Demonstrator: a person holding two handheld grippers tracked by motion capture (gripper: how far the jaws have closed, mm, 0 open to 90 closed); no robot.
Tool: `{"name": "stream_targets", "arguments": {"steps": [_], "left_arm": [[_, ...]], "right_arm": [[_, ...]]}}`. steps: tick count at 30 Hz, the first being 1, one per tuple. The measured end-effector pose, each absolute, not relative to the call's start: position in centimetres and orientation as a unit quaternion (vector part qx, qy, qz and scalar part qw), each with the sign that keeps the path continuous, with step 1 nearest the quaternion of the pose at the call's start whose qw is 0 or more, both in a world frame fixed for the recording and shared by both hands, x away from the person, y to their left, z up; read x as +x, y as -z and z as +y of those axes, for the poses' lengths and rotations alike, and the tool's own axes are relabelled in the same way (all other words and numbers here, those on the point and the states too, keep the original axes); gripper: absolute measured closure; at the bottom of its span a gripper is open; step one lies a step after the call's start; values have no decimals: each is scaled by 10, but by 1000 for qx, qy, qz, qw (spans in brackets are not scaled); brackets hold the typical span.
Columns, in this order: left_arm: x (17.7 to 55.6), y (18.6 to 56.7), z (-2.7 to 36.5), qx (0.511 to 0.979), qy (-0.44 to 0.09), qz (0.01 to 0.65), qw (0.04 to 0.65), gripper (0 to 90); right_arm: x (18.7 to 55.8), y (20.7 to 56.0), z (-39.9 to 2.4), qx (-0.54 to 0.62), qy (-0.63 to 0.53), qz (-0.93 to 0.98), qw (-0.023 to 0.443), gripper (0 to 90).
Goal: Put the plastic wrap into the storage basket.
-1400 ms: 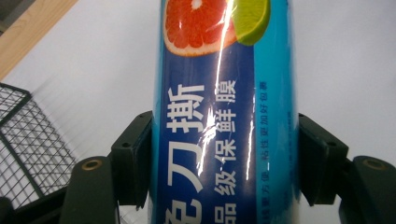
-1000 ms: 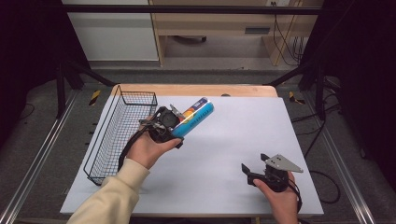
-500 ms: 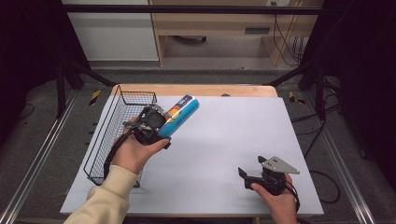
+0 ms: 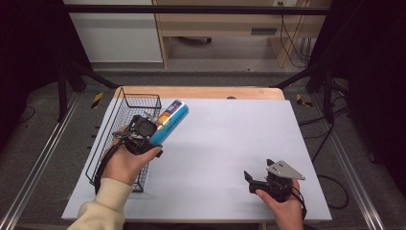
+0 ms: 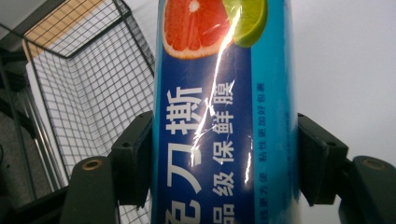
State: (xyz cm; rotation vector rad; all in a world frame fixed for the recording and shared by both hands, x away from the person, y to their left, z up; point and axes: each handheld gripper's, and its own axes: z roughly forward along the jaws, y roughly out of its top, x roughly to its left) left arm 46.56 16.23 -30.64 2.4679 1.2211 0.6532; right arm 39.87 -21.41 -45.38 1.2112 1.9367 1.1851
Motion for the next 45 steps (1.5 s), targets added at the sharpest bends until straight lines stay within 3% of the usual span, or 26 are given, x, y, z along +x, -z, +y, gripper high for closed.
{"name": "stream_targets", "arguments": {"steps": [45], "left_arm": [[475, 317, 217, 821, -233, 514, 90, 321]], "right_arm": [[396, 451, -208, 432, -453, 732, 269, 103]]}}
